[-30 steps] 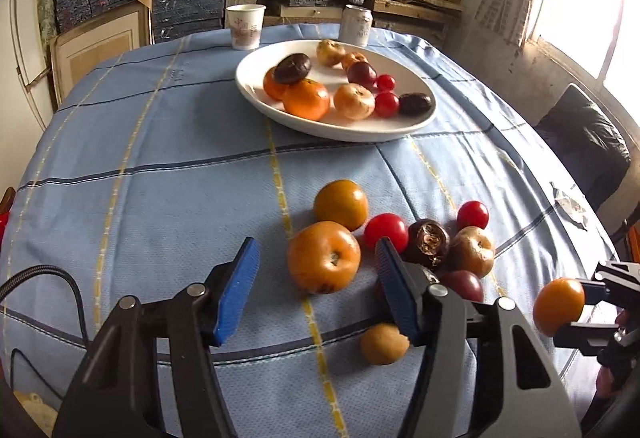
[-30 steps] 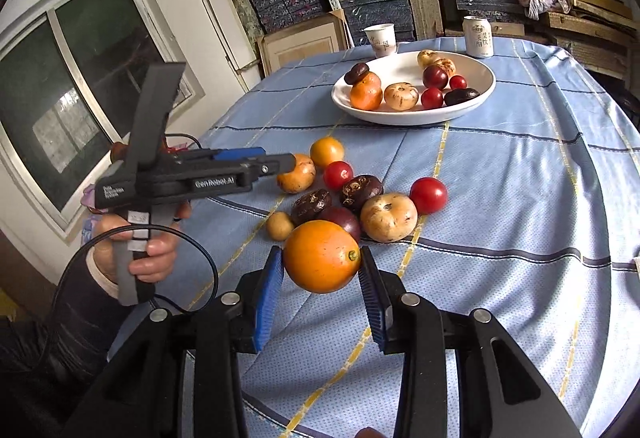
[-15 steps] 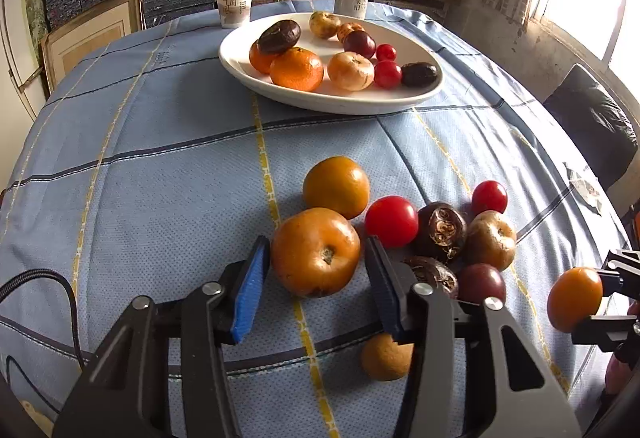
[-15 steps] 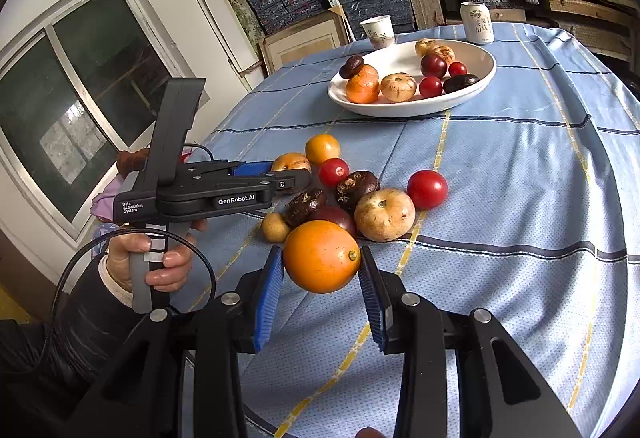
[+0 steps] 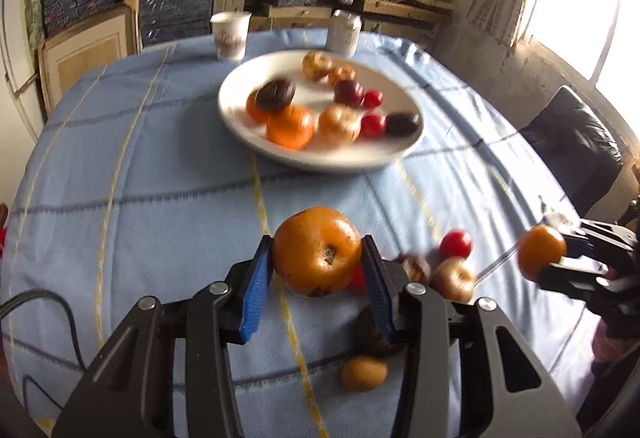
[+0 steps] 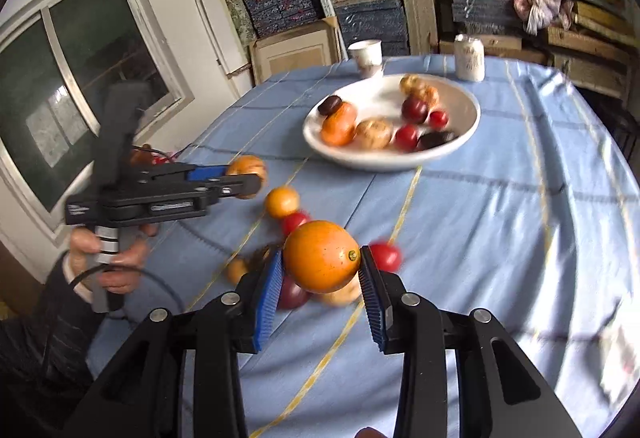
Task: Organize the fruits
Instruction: 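Place the orange and orange fruit onto the white plate with both tools, then move both tools back over the remaining fruits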
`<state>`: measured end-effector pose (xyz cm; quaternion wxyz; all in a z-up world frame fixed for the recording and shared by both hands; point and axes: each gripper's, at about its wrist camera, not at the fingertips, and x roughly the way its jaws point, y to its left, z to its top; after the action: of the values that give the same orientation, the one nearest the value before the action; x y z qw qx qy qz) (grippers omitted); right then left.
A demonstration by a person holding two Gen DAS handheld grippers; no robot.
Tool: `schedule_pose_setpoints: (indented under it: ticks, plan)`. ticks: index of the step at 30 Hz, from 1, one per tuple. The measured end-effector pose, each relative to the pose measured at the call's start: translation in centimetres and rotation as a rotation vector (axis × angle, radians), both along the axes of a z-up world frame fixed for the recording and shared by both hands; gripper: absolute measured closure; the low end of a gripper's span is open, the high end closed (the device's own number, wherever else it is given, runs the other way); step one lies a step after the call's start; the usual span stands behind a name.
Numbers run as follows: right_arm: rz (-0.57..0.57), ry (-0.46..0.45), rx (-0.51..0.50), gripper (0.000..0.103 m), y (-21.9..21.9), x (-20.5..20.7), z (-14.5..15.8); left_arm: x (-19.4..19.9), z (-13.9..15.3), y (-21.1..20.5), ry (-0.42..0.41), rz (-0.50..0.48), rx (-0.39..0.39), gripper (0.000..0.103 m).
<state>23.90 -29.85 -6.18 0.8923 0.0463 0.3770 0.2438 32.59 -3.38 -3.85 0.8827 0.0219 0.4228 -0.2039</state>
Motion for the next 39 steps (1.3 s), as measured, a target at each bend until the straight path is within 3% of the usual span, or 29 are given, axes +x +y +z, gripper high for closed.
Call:
schedule_pose_setpoints:
  ticks: [6,12,18,20,21,22,24,27,31,36,39]
  plan:
    - [-0.1,0.094,0.043,0.064,-1.7,6.9,0.1,5.9,3.1,-3.7,-0.014,-0.05,0.007,0.06]
    - [-0.121,0.087,-0.02,0.064,-1.2,13.9,-0.7,11.8,1.5,-7.3,-0.001,-0.039,0.097,0.06]
    - [-0.106,0.093,-0.025,0.064,-0.4,17.7,-3.0,14.9,-0.6,-7.6,0.035,-0.005,0.118,0.06]
    - [-0.095,0.062,-0.035,0.055,0.0,17.8,-2.9,15.0,-0.7,-7.6,0.035,-0.002,0.128,0.057]
    - [-0.093,0.045,-0.039,0.044,0.1,17.6,-2.7,14.8,-0.6,-7.6,0.027,-0.003,0.135,0.044]
    - [-0.102,0.021,-0.053,0.043,0.2,17.2,-2.1,14.5,-0.3,-7.6,0.01,0.006,0.143,0.028]
    - [-0.093,-0.003,-0.038,0.043,-0.2,16.1,-1.2,13.2,1.0,-6.9,-0.059,0.048,0.162,0.015]
    - [-0.073,-0.032,0.005,0.043,-0.8,12.9,0.3,10.4,3.0,-5.6,-0.092,0.047,0.117,0.014]
    - [-0.04,-0.088,-0.024,0.043,-0.5,7.0,1.4,4.9,4.2,-3.6,-0.116,0.054,0.089,0.011]
    - [-0.028,-0.142,-0.082,0.043,0.6,-0.5,0.1,-2.7,2.7,-0.4,-0.116,0.064,0.013,0.007]
    - [-0.049,-0.111,-0.098,0.043,1.1,-2.5,-1.3,-5.4,0.6,1.1,-0.103,0.083,0.015,0.007]
